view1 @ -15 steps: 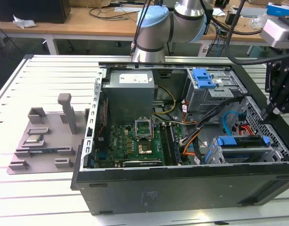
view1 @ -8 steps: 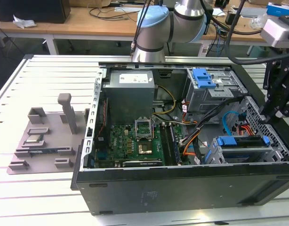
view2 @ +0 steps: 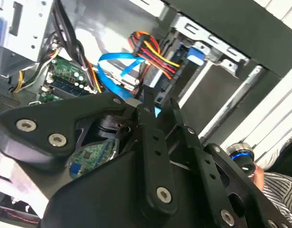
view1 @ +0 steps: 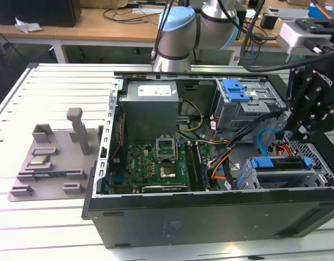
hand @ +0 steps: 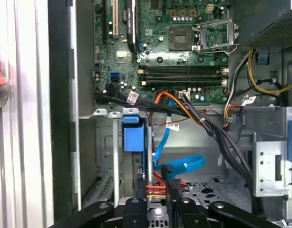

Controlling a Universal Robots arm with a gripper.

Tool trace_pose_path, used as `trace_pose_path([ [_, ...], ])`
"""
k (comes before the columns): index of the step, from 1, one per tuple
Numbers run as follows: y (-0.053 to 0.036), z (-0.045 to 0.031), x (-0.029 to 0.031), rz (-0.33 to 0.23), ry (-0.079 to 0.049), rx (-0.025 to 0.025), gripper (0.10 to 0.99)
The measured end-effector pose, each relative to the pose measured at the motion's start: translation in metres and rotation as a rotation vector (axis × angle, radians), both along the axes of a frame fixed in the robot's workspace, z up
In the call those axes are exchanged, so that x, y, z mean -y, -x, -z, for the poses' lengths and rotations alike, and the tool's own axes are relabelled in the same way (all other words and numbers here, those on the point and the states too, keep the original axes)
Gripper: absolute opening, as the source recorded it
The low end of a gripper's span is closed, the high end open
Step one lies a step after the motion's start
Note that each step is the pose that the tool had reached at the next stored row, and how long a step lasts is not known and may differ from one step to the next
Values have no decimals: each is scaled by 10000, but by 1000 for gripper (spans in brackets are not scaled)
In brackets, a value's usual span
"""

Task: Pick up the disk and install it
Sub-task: 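Insert the second disk wire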

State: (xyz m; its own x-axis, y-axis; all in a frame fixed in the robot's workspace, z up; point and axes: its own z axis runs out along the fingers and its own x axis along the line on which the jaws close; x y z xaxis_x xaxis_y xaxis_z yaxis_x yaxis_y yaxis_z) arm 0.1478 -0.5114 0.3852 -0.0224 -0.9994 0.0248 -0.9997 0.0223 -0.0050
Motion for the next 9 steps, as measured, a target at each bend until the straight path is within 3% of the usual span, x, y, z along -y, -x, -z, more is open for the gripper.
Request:
trace_pose_path([
  [1,6,3,-59,-26,3,0,302],
  [2,23,8,-78,-43,1,0,302],
  [9,158,86,-83,-215,8,0,302],
])
